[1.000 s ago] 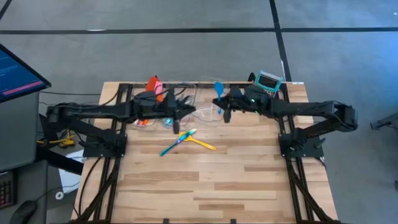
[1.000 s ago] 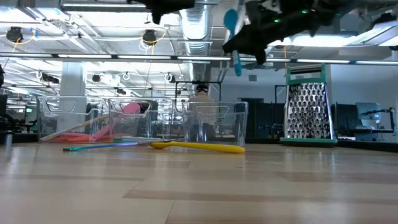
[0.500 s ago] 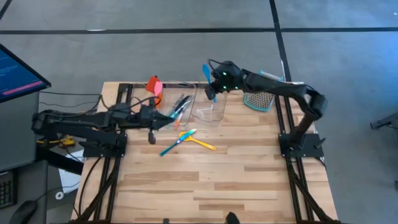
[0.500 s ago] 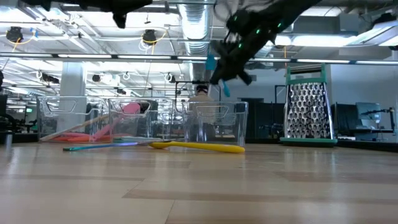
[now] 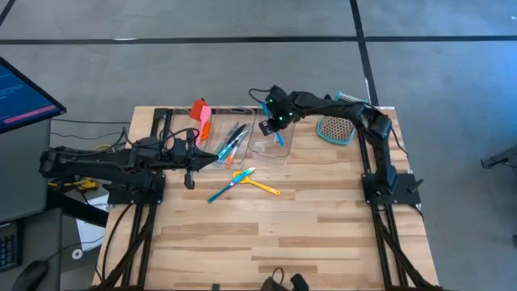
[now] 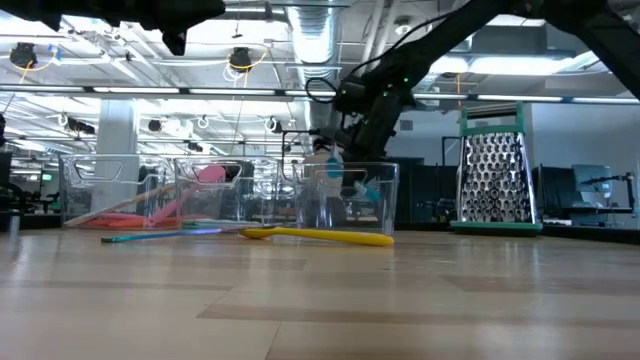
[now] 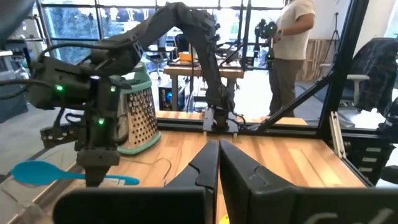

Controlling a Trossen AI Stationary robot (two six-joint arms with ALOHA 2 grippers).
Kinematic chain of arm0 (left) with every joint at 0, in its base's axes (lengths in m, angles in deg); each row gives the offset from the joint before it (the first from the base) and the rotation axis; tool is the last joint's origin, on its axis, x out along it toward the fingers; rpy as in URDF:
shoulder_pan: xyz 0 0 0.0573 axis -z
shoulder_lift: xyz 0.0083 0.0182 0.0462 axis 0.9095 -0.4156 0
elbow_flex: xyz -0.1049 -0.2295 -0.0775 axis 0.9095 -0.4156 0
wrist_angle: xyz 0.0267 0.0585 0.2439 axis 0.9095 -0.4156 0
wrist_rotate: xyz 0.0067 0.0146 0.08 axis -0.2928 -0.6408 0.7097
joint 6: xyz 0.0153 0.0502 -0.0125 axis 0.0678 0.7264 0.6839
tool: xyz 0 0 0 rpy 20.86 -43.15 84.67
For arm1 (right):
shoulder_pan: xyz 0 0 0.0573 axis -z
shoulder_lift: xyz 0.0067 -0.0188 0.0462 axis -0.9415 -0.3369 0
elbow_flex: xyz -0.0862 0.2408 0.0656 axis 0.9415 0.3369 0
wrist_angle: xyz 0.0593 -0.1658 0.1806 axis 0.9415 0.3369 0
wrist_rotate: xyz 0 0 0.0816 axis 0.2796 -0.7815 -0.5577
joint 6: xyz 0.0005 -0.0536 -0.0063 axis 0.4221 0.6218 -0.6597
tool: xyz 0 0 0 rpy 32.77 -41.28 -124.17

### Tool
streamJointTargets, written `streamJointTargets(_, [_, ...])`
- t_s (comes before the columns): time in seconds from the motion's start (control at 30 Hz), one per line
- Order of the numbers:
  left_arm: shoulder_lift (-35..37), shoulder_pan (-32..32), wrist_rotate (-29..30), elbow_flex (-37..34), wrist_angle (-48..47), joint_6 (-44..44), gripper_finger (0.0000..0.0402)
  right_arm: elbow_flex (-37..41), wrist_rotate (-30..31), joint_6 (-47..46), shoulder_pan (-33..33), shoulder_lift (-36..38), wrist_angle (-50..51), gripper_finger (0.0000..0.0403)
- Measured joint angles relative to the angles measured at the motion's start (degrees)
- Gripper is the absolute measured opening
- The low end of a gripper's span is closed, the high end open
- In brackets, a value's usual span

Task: Pick & Place Kitchen Items
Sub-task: Put the blue serving spoon into the right transparent bin

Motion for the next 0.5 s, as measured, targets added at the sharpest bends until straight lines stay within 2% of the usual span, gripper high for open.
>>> streamJointTargets(0.2, [-0.1,0.3,0.0,0.0,0.0,-0.9,0.0002,-5.2,0.1,0.0,-0.7,-3.8,4.2,0.0022])
streamJointTargets(0.5, [-0.1,0.3,0.0,0.0,0.1,-1.1,0.0002,-6.5,0.6,-0.5,-0.9,-6.4,6.1,0.0022])
